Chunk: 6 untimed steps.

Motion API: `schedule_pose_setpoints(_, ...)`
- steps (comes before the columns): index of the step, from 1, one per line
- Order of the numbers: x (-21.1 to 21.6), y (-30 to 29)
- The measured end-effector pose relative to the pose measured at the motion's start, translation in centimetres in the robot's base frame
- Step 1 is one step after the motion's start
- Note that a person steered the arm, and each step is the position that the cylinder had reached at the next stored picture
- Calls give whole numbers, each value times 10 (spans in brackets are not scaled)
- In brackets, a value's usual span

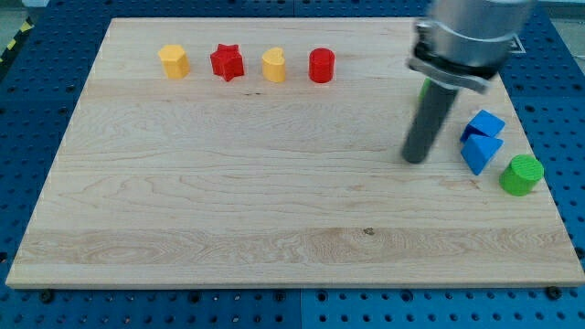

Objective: Move the green star to the center right

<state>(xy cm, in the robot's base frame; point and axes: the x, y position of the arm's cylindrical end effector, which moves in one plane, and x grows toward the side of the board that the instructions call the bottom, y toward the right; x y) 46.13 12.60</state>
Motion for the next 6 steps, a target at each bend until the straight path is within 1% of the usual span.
schedule_pose_setpoints(1,-39,-14)
schedule_pose_setpoints(2,-56,-14)
schedule_pose_setpoints(3,-95,-18)
schedule_pose_setpoints(4,-112,-5)
schedule_pose_setpoints(6,-112,39)
